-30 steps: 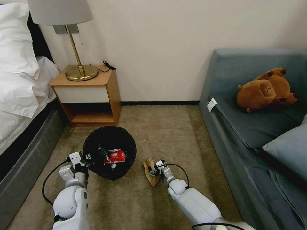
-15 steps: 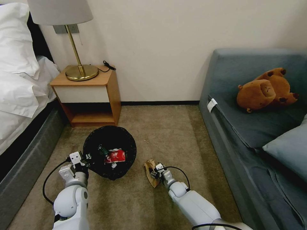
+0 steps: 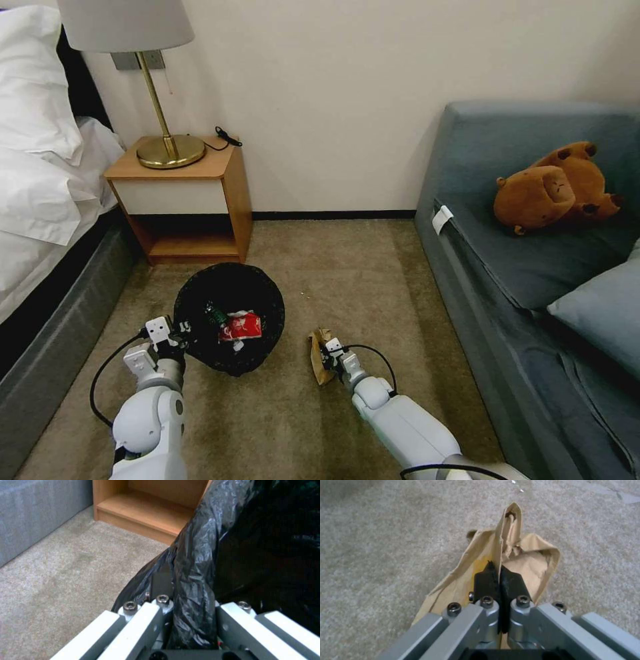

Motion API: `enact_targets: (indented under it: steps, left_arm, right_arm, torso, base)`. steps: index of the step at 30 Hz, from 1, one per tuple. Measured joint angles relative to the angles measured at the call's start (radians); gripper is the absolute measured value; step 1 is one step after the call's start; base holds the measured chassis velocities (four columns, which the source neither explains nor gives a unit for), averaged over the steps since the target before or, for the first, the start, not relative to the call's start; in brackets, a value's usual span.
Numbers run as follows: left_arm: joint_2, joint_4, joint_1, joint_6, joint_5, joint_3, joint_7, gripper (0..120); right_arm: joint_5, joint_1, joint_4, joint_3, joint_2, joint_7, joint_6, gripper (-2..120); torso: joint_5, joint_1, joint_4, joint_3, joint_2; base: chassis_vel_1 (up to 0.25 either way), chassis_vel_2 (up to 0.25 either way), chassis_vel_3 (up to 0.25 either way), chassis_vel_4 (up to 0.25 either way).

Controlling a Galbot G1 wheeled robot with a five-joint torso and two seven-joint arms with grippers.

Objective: Pick up the trash bin, then pick up the garbage on the floor and place it into the trash bin.

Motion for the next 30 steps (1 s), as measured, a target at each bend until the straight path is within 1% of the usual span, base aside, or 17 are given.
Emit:
enact_targets:
  steps: [15,18,21,24,26,30]
  left_arm:
    - [0.0,0.0,0.004,-0.003,0.0,0.002,0.0,1]
    - [0.0,0.004,0.005,-0.006,0.001,0.003,0.0,1]
    - [0.0,0.012,0.001,-0.007,0.004,0.006,0.001,1]
    - [0.0,0.018,-0.002,-0.007,0.004,0.005,0.001,1]
    - [0.0,0.028,-0.006,-0.007,0.004,0.002,0.001,1]
    - [0.0,0.028,-0.009,-0.007,0.003,0.003,0.001,1]
  right_arm:
    - [-0.002,-0.006,0.037,0.019,-0.012,0.005,0.016,0]
    - [0.002,-0.006,0.06,0.028,-0.013,0.012,0.019,0]
    - [0.017,0.006,0.115,0.048,-0.018,0.039,0.025,0]
    - [0.019,0.011,0.125,0.051,-0.021,0.044,0.027,0]
    - [0.017,0.022,0.177,0.066,-0.034,0.066,0.034,0]
    - [0.017,0.024,0.224,0.074,-0.046,0.085,0.036,0]
  torso:
    - [-0.0001,0.0,-0.0001,0.0,0.0]
    - [0.0,0.0,-0.0002,0.0,0.0]
    - [0.0,0.0,0.0,0.0,0.0]
    - [0.0,0.0,-0.0001,0.0,0.0]
    - [0.0,0.0,0.0,0.0,0.0]
    - [0.0,0.0,-0.0001,0.0,0.0]
  base:
    - [0.0,0.0,0.0,0.0]
    - [0.0,0.0,0.0,0.0]
    - [0.0,0.0,0.0,0.0]
    - [0.0,0.0,0.0,0.0]
    - [0.0,0.0,0.0,0.0]
    - [0.0,0.0,0.0,0.0]
